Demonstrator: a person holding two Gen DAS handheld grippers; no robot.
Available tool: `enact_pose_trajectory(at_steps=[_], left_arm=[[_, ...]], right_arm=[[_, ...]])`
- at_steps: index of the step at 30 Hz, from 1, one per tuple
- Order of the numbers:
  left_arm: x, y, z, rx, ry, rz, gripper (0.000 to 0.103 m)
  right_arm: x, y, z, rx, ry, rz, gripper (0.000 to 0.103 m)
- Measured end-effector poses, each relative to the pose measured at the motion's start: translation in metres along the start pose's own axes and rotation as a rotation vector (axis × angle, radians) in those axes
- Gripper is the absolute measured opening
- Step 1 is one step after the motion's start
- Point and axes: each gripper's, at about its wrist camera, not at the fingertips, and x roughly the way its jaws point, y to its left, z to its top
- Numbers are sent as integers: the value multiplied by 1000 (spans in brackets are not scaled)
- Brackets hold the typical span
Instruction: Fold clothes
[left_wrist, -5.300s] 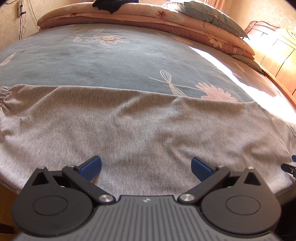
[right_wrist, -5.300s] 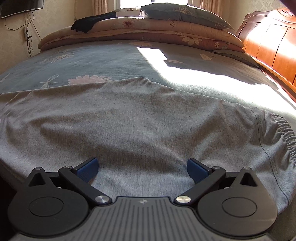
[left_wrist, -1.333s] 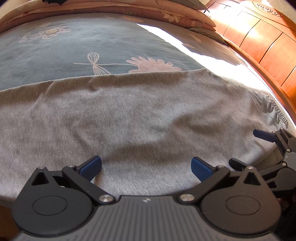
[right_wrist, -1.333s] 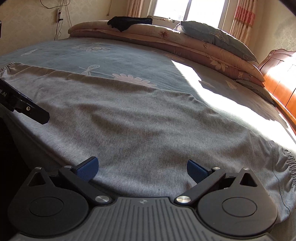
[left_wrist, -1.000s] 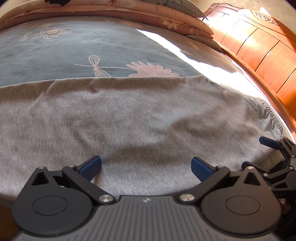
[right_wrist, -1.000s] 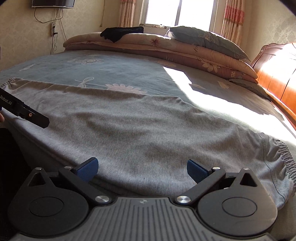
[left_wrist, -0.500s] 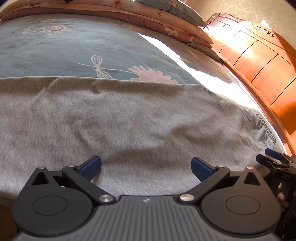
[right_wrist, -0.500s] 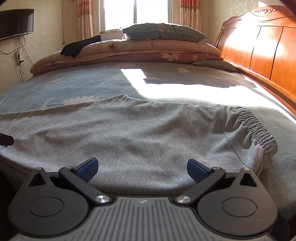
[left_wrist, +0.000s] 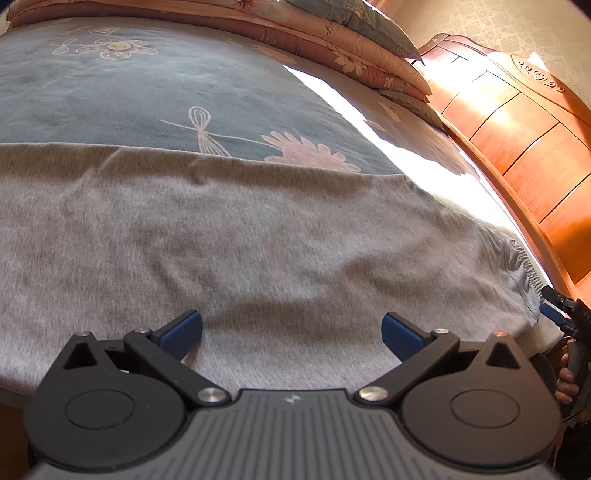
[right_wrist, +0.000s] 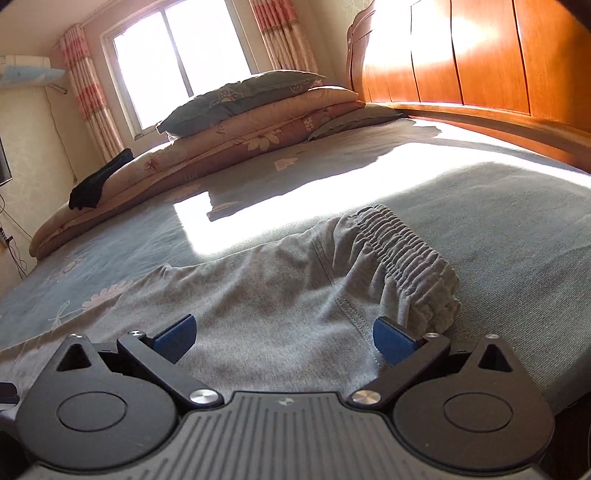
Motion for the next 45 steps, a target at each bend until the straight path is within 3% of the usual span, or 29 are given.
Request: enact_pose_trajectory(at_steps=[6, 11, 19, 23, 27, 30, 42, 45], left_arm=[[-1, 2, 1, -20, -3, -1, 102], [-1, -1, -1, -3, -9, 15, 102], [-3, -4, 8, -10, 35, 34, 102], [-22, 0, 20, 35, -26, 59, 102], [-42, 26, 39, 5, -109, 89, 102], [-48, 61, 49, -74, -124, 145, 102], [-44, 143, 33, -338, -135, 78, 102], [-42, 139, 32, -277, -123, 91, 102]], right_arm=[[23, -14, -12, 17, 53, -67, 103], [27, -4, -21, -64, 52, -106, 103], [21, -16, -23, -9, 3, -51, 103], [22, -12, -24, -25, -1, -64, 103], [25, -4, -27, -79, 7, -103, 103], [25, -1, -28, -94, 9, -114, 103], [28, 6, -30, -133, 12, -157, 103], [27, 4, -30, -121, 9, -146, 103]])
